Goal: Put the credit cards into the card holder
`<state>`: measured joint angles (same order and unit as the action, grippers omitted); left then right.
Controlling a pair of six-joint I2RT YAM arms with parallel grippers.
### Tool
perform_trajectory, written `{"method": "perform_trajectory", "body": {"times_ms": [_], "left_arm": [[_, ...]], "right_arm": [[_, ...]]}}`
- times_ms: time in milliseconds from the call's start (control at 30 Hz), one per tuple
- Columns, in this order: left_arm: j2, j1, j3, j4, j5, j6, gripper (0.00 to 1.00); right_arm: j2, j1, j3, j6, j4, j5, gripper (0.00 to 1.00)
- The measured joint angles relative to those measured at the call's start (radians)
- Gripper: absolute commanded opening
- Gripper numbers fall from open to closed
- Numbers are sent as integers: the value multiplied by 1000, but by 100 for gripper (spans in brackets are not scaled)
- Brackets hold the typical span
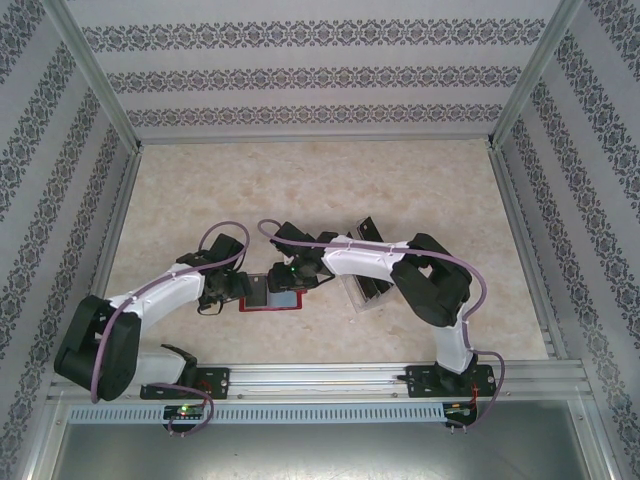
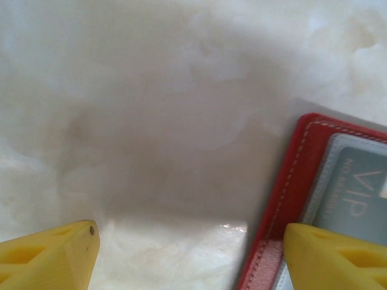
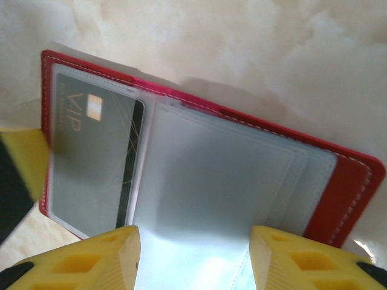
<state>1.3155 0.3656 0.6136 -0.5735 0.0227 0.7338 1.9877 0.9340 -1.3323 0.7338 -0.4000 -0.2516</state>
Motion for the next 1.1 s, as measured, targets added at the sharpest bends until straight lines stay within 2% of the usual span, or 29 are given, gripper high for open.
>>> {"method": "perform_trajectory", "body": {"times_ms": [600,900,1100], "left_arm": [[-40,0,-31,27,-12,13,81],[-264,-50,-8,-26,-5,62,83],[-327,-86,34,-52,0,83,83]], "right_arm": [[50,22,-73,0,31,-53,52],[52,33,-87,1,37,-64,52],[74,42,-124,1,35,-72,52]]}}
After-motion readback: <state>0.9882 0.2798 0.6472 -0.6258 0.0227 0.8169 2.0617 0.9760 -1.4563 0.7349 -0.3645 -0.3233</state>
